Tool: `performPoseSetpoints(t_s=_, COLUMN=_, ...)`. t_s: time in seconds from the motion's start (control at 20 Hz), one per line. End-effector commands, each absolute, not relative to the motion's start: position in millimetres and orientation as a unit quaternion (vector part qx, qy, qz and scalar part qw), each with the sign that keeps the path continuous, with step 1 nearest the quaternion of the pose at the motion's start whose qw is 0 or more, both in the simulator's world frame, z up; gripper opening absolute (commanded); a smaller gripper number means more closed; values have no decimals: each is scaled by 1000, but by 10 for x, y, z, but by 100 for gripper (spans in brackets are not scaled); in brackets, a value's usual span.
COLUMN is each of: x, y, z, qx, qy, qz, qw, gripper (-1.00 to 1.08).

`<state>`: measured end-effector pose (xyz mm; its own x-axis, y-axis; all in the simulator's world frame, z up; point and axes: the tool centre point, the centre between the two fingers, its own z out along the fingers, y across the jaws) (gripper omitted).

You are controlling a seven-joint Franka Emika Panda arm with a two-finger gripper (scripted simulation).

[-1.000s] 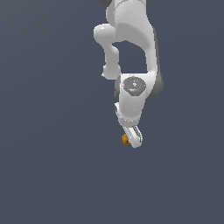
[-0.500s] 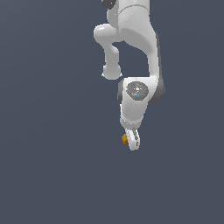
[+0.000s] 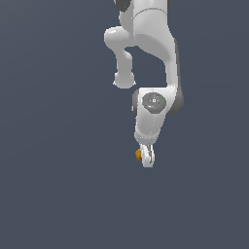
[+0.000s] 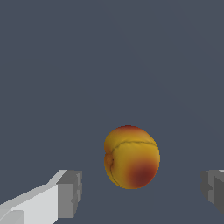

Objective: Pick up the object and move it to a goal position.

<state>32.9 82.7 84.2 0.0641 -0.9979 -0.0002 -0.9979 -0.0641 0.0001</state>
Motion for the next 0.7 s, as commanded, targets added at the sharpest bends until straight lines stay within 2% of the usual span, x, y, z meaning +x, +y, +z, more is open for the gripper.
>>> performPoseSetpoints(t_s=0.0, x=329, y=827, z=842, qx=-729, qy=684, qz=0, qw=0, gripper=100)
performPoseSetpoints(t_s=0.65, x=317, y=823, z=371, qx=-728, qy=686, qz=0, qw=0, gripper=100)
